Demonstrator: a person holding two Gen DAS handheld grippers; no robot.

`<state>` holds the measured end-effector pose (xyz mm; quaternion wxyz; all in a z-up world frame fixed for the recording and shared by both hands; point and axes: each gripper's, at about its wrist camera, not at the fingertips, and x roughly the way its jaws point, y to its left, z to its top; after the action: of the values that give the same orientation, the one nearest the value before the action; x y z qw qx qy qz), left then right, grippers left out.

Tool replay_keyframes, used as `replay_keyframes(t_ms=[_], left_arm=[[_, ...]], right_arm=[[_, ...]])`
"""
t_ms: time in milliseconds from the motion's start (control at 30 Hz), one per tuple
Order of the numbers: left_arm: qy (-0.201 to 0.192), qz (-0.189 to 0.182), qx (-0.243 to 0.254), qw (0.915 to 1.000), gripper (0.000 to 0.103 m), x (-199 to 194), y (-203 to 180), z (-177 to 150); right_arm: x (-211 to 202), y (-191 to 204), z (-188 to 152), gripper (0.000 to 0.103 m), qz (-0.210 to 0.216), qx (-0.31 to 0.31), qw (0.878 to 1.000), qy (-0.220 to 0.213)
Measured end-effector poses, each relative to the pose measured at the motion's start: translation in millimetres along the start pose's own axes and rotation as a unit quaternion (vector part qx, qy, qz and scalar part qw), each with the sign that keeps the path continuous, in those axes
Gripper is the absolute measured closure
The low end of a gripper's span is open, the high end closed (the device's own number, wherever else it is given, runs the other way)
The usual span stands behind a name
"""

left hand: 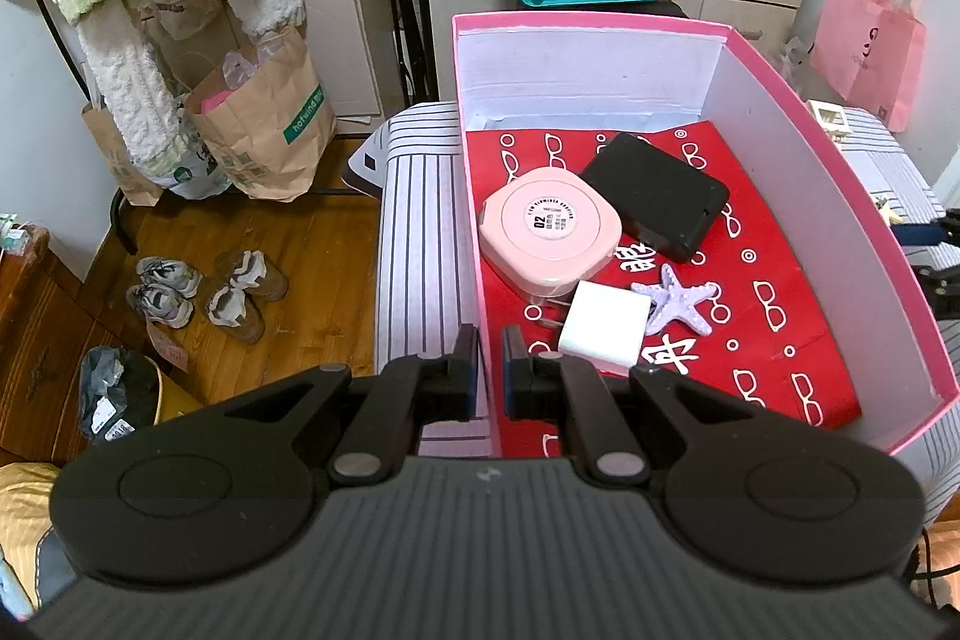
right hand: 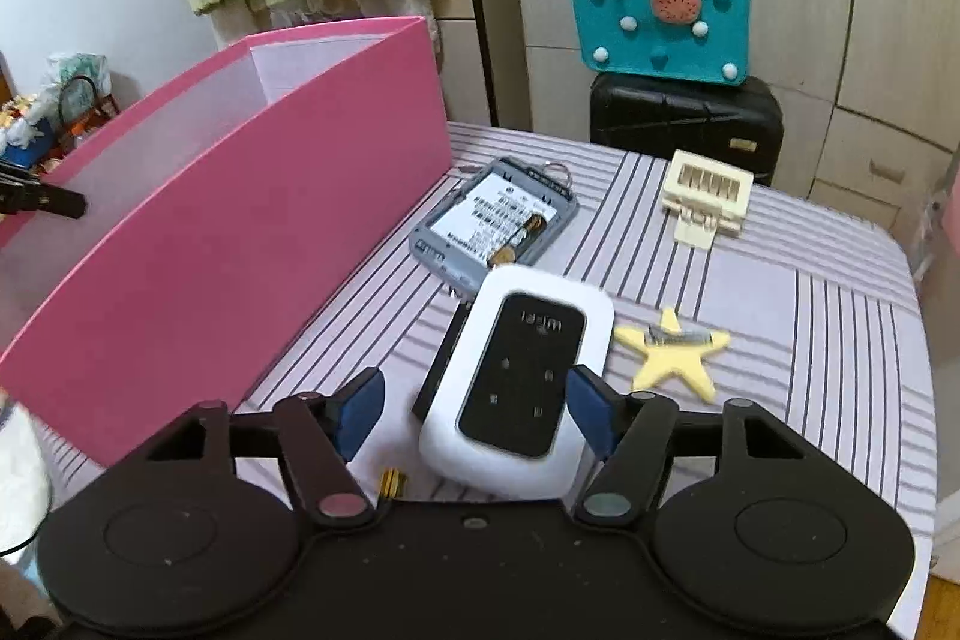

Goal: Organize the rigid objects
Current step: 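Carry the white Wi-Fi router into the pink box and release it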

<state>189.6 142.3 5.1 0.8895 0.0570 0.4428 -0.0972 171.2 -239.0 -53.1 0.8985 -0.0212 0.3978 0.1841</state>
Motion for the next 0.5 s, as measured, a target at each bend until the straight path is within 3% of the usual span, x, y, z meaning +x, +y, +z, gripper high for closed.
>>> replay_keyframes(t_ms=[133, 200, 267, 500], left_arm=[[0.0, -0.001, 0.0, 1.0, 0.096, 0, 0, 0], [0.0, -0.001, 0.001, 1.0, 0.096, 0, 0, 0], [-0.001, -0.002, 0.002, 1.0, 0.096, 0, 0, 0], [-0.002, -0.003, 0.002, 1.0, 0.096, -1, 1, 0]], right_arm=[[13, -2, 7, 0.028, -0.056, 0.039, 0.997, 0.022], [16, -8, 5, 0.029, -0.055, 0.061, 0.996, 0.027], [15, -13, 2, 0.037, -0.036, 0.078, 0.996, 0.026], [7, -14, -1, 0.038, -0.041, 0.082, 0.996, 0.011]])
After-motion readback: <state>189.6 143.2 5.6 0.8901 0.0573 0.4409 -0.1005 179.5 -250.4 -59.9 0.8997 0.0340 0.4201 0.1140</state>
